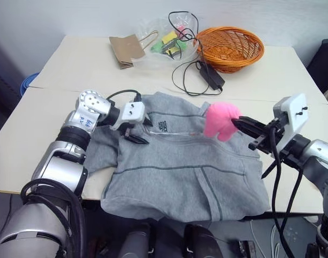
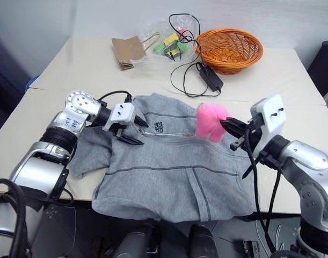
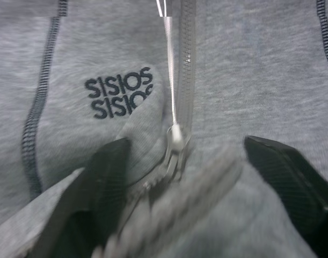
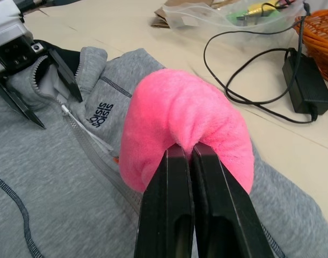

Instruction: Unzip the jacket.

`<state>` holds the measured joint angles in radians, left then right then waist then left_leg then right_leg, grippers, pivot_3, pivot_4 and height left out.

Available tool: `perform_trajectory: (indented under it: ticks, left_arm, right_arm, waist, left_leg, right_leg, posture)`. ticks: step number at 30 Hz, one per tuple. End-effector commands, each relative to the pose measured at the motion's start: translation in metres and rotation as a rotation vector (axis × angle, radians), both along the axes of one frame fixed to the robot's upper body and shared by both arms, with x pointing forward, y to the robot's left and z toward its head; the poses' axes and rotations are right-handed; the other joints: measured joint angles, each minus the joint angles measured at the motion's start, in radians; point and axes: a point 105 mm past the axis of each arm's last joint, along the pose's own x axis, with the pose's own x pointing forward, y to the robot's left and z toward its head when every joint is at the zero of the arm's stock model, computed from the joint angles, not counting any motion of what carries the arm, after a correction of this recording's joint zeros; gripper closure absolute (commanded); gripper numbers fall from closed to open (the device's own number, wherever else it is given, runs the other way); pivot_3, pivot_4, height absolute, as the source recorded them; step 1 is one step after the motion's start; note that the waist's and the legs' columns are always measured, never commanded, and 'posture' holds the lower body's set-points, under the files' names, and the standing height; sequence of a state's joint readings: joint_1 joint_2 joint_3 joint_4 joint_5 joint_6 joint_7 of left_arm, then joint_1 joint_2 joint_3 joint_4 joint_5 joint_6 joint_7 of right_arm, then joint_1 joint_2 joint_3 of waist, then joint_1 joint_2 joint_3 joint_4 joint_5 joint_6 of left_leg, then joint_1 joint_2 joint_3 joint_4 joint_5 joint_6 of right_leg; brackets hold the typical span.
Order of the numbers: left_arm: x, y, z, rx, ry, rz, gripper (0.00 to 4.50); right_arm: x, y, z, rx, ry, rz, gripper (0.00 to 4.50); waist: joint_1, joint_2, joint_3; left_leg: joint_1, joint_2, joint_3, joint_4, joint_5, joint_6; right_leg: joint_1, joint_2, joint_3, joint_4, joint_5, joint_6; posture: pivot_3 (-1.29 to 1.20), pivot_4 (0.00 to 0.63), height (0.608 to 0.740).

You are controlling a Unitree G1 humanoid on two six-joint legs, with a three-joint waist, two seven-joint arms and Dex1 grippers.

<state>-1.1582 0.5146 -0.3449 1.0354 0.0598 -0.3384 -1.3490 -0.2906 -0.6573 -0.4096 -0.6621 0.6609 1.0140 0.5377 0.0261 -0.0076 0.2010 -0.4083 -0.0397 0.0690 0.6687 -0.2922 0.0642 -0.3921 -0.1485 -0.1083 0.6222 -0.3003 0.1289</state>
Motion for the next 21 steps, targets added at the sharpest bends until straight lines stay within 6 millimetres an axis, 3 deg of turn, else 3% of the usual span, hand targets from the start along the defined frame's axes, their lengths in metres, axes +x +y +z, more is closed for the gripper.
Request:
perform_trajectory:
  ticks: [1, 9, 13, 21]
  left_arm:
    - [0.004, -0.002, -0.008, 0.04, -0.039, 0.008, 1.43]
    - [0.019, 0.005, -0.031, 0.088, -0.075, 0.143, 1.43]
    - [0.022, 0.008, -0.038, 0.106, -0.076, 0.191, 1.43]
    - [0.016, 0.02, -0.046, 0.11, -0.032, 0.193, 1.43]
  right_arm:
    - [-0.008, 0.002, 0.012, -0.011, -0.058, -0.003, 4.5]
    - [-0.008, 0.001, 0.015, -0.016, -0.059, -0.002, 4.5]
    - [-0.009, -0.011, 0.02, -0.024, -0.065, -0.028, 4.5]
    - [-0.009, -0.077, 0.027, -0.028, -0.077, -0.278, 4.5]
  waist:
    - [-0.002, 0.0, 0.0]
    - [0.001, -0.001, -0.001]
    - [0.002, -0.002, -0.001]
    - [0.001, -0.002, -0.003]
  left_leg:
    - [0.0, 0.0, 0.0, 0.0, 0.0, 0.0]
    - [0.001, 0.0, 0.0, 0.001, 0.0, 0.001]
    - [0.002, 0.0, -0.001, 0.003, 0.0, 0.002]
    - [0.002, 0.0, -0.001, 0.003, 0.0, 0.002]
  right_leg:
    - [0.0, 0.0, 0.0, 0.0, 0.0, 0.0]
    - [0.001, -0.001, 0.0, 0.001, 0.0, 0.001]
    - [0.002, -0.001, 0.001, 0.002, 0.001, 0.001]
    - [0.002, -0.002, 0.001, 0.002, 0.002, 0.0]
  posture:
    - [0.0, 0.15, 0.74]
    - [0.0, 0.15, 0.74]
    - [0.0, 0.15, 0.74]
    - [0.0, 0.15, 0.74]
